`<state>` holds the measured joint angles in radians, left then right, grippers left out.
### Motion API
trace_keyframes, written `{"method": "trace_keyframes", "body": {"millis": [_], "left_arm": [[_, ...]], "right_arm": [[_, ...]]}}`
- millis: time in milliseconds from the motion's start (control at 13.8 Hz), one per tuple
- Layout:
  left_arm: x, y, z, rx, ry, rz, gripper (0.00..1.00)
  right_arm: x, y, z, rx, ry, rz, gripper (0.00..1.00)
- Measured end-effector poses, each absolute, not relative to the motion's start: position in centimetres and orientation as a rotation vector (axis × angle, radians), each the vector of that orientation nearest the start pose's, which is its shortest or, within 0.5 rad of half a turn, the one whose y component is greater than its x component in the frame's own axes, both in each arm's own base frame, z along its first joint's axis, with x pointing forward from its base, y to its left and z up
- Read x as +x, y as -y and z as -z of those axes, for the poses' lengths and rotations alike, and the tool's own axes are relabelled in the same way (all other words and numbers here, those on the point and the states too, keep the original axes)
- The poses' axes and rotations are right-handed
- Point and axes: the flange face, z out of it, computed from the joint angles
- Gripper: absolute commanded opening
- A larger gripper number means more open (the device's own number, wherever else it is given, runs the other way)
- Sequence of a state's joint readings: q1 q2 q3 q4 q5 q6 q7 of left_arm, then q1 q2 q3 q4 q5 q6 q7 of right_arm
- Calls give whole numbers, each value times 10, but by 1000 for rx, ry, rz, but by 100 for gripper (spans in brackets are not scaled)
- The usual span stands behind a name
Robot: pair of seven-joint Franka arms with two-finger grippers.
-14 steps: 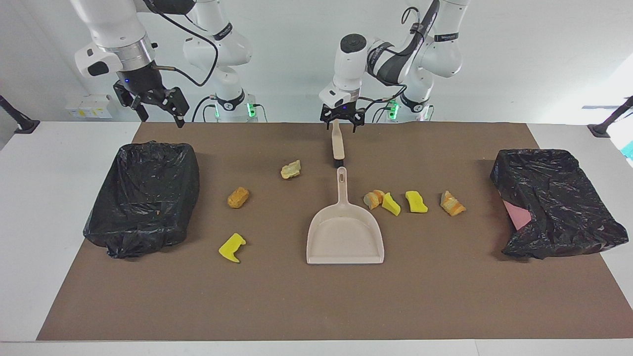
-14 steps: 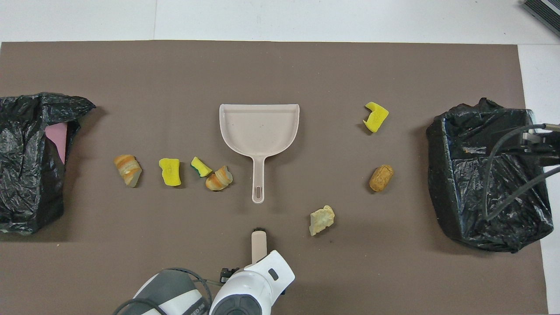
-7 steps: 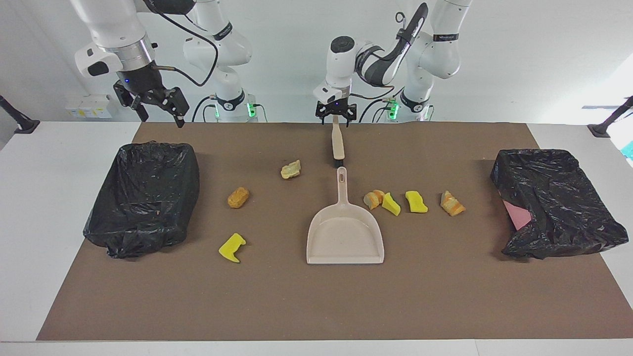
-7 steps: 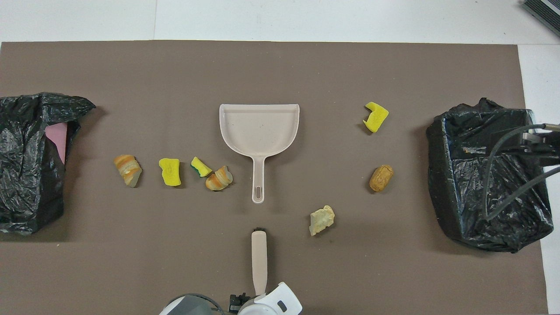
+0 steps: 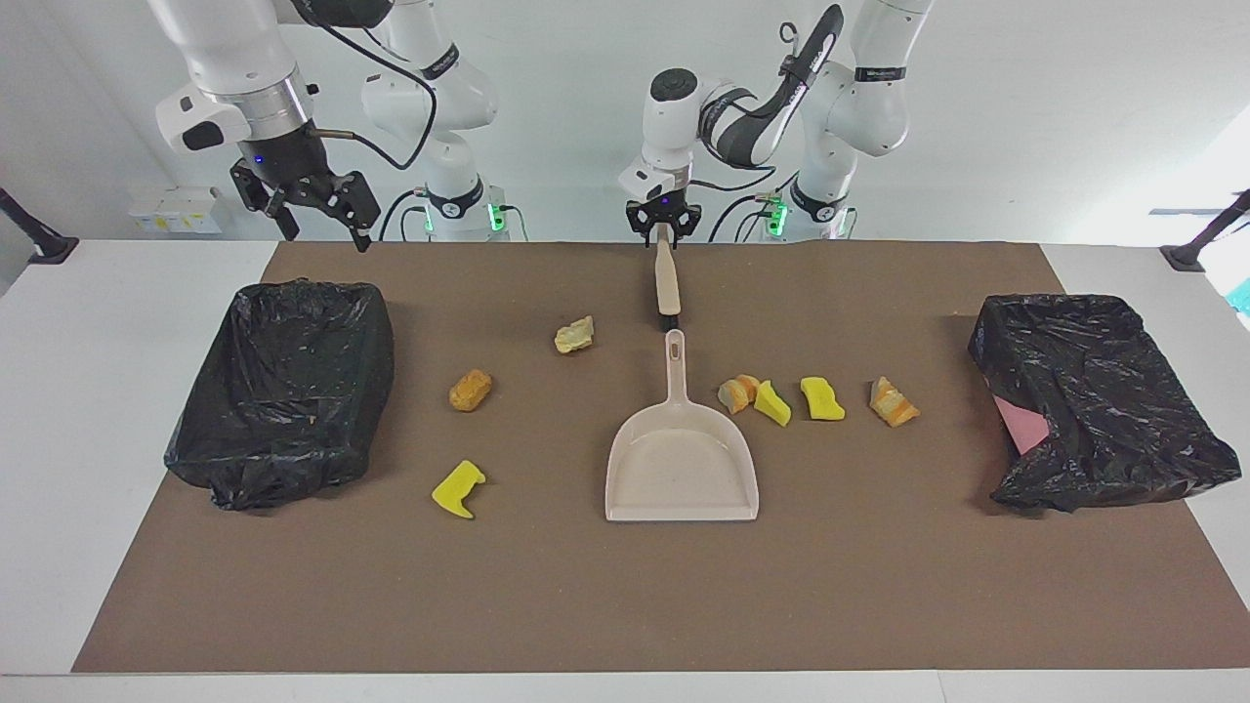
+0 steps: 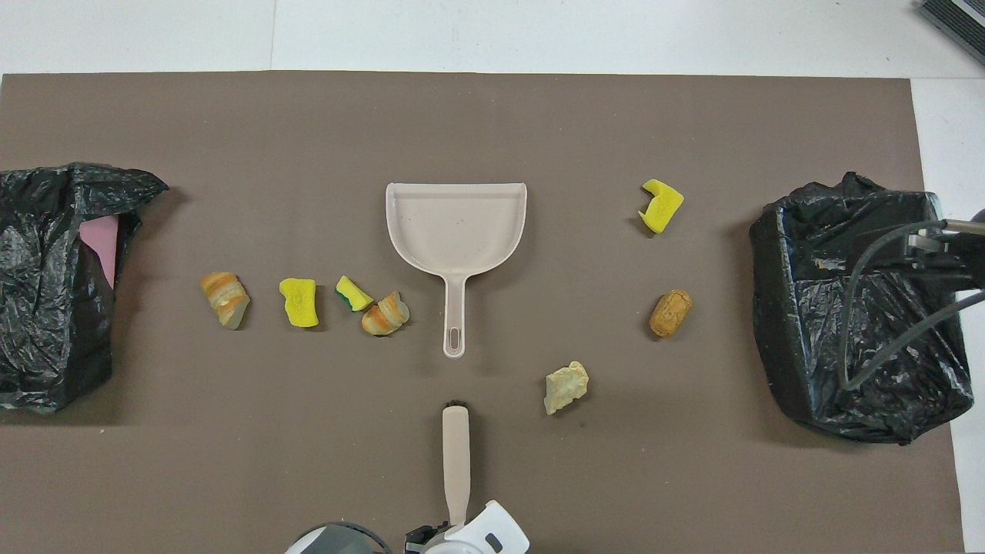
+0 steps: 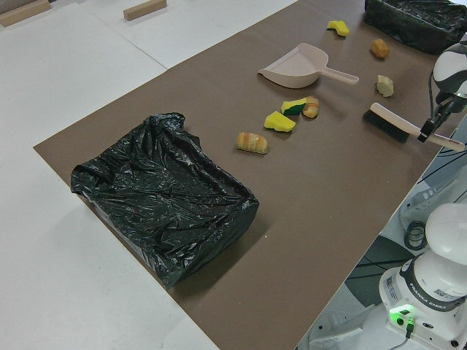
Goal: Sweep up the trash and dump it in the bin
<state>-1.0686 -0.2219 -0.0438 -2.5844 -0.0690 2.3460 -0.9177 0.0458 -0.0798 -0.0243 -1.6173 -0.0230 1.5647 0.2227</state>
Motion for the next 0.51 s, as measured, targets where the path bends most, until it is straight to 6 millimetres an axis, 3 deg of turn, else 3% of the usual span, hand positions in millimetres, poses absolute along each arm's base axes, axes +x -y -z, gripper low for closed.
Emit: {"method": "trace_keyframes", "body": {"millis": [73, 291, 509], "left_arm": [[188, 382, -336, -3139, -221, -66, 0], [187, 381, -335, -3137, -213, -70, 0], [189, 379, -335, -3131, -203, -79, 0]], "right_arm": [[530, -10, -644, -3142, -314, 57, 100], [532, -19, -630, -3144, -299, 35, 100], [538, -58, -603, -3137, -321, 57, 100]]}}
